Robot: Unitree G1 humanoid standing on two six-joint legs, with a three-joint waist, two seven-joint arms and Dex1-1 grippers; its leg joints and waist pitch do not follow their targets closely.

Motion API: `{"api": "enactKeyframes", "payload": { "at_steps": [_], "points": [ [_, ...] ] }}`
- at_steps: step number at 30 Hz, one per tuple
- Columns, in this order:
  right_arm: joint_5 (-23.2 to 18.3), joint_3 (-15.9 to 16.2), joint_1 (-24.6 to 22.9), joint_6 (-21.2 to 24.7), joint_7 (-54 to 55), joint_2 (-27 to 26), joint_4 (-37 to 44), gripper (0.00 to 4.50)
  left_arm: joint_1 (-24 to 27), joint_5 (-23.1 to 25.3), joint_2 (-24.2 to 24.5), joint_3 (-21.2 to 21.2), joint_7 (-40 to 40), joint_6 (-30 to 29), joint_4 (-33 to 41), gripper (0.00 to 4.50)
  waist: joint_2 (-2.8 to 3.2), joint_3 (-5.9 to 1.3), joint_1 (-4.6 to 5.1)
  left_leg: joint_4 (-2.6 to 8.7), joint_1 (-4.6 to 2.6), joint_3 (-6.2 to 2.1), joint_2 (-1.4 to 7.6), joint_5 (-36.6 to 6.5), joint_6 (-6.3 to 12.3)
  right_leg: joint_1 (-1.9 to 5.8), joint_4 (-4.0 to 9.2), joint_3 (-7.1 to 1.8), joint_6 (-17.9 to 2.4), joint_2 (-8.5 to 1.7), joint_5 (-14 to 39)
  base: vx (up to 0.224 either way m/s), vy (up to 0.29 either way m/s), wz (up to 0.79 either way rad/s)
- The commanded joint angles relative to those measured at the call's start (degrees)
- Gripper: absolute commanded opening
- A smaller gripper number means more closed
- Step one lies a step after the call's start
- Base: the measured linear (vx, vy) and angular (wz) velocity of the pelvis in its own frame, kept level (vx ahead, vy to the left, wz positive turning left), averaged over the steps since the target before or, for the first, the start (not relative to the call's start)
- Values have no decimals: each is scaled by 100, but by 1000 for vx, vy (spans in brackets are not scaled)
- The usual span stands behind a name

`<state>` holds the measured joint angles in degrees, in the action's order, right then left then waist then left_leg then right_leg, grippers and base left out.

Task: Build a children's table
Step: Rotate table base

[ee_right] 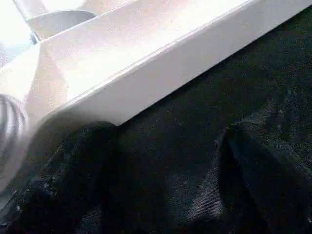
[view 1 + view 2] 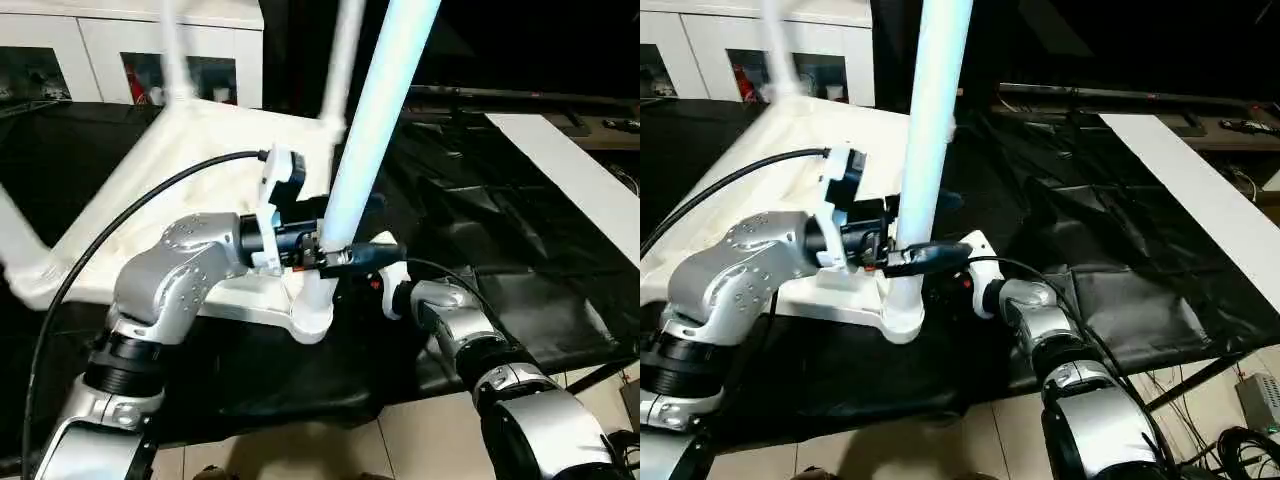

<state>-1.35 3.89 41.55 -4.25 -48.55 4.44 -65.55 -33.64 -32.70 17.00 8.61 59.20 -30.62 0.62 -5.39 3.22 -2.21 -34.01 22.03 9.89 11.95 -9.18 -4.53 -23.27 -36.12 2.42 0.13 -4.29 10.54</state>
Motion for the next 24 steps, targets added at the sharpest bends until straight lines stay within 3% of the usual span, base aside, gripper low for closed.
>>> {"api": "enactKeyframes", "payload": {
  "at_steps": [1,8,11,15,20,21,23,24],
  "points": [
    [37,290,37,-97,-547,-301,279,441,-198,115,-266,335,-55,90,-103,450,137,-359,-47,451,-113,-3,131,-1794,-229,229,436,-192,-1259,-298,1367,0,0,0],
    [35,355,-22,-84,-908,-282,343,441,-252,202,-387,352,-52,201,-203,450,144,-347,-63,458,-132,-10,139,-1973,-250,209,467,-193,-1237,-304,1599,0,0,0],
    [38,363,-39,-102,-973,-262,360,441,-262,225,-427,346,-79,232,-221,450,139,-360,-78,463,-114,-12,138,-1828,-216,231,445,-194,-1246,-298,1384,0,0,0],
    [143,193,60,-440,-92,-204,221,441,-387,575,-553,228,-425,657,-581,450,150,-358,-76,459,-131,-3,137,-1805,-222,220,450,-190,-1299,-299,1290,0,0,0],
    [-129,-141,47,-460,-43,-57,409,441,-377,870,-143,275,-121,903,-753,450,161,-351,-79,467,-141,-23,134,-2088,-246,200,487,-189,-1161,-308,1736,0,0,0],
    [-165,-164,-43,-457,-194,48,569,441,-285,896,93,301,156,906,-711,450,193,-361,-80,469,-132,-24,137,-1968,-215,208,467,-194,-1191,-309,1573,0,0,0],
    [-190,-186,-139,-438,-327,145,729,441,-194,931,326,339,413,910,-674,450,184,-367,-73,468,-116,-11,138,-1763,-175,227,430,-194,-1258,-291,1234,0,0,0],
    [-206,-184,-229,-431,-461,242,873,441,-118,1016,548,391,621,983,-675,450,217,-373,-78,460,-123,-6,136,-1628,-158,234,412,-193,-1315,-287,1001,0,0,0]
  ]
}}
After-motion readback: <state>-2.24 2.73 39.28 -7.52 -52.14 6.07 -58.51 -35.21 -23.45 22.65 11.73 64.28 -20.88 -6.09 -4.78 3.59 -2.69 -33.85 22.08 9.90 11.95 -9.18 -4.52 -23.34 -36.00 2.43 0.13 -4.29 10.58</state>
